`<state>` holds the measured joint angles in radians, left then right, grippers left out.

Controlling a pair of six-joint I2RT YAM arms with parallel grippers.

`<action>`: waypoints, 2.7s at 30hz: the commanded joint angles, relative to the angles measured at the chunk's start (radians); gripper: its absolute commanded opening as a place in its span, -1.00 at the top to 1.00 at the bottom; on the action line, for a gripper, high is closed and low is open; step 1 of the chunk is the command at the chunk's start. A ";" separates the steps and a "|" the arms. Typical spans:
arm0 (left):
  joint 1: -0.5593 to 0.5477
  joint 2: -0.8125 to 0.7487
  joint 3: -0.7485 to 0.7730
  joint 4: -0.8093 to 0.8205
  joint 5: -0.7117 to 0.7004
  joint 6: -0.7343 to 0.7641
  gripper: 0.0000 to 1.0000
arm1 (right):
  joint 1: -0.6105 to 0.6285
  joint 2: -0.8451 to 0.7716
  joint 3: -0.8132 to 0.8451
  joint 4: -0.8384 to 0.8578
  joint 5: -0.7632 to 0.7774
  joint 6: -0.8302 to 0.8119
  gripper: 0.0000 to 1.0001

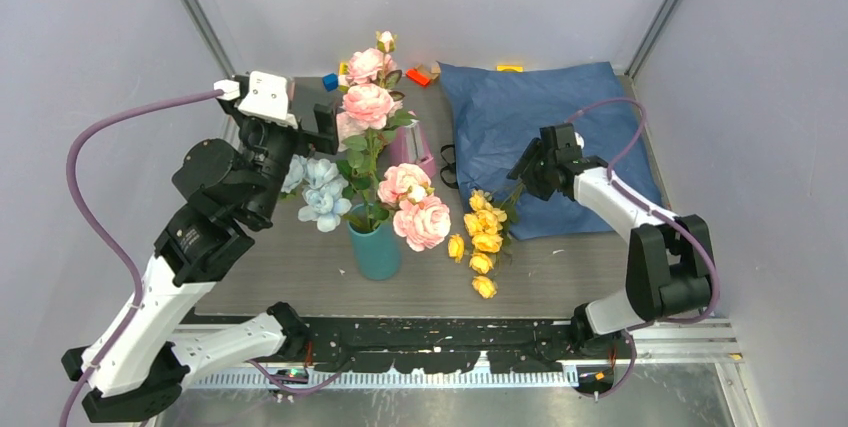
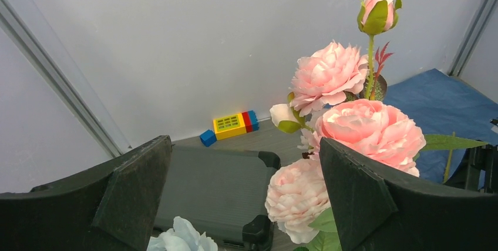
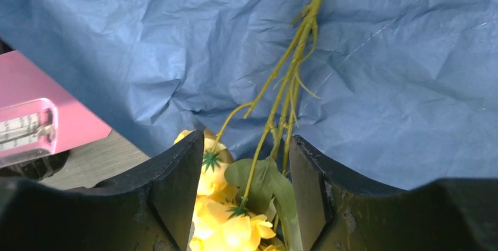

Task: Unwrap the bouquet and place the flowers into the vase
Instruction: Pick up the fake flower from the wrapping paper.

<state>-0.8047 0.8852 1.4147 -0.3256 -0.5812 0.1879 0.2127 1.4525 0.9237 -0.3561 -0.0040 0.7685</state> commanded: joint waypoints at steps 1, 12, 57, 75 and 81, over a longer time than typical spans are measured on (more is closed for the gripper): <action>0.002 -0.022 -0.008 0.007 0.014 -0.015 -0.99 | -0.006 0.025 -0.011 0.080 0.066 0.060 -0.25; 0.002 -0.038 -0.009 0.009 0.015 -0.014 -0.99 | -0.006 0.062 -0.063 0.124 0.144 0.081 -0.34; 0.002 -0.016 0.046 -0.040 0.044 -0.034 -0.99 | -0.006 0.178 -0.086 0.311 0.118 0.198 0.88; 0.002 0.071 0.190 -0.250 0.190 -0.036 -0.93 | -0.005 -0.094 -0.078 0.236 0.090 0.132 1.00; 0.001 0.115 0.245 -0.295 0.312 -0.008 -0.93 | -0.006 -0.227 -0.035 0.140 0.060 0.055 1.00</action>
<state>-0.8047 0.9768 1.6070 -0.5865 -0.3813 0.1604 0.2119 1.3060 0.8379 -0.1612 0.0711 0.8871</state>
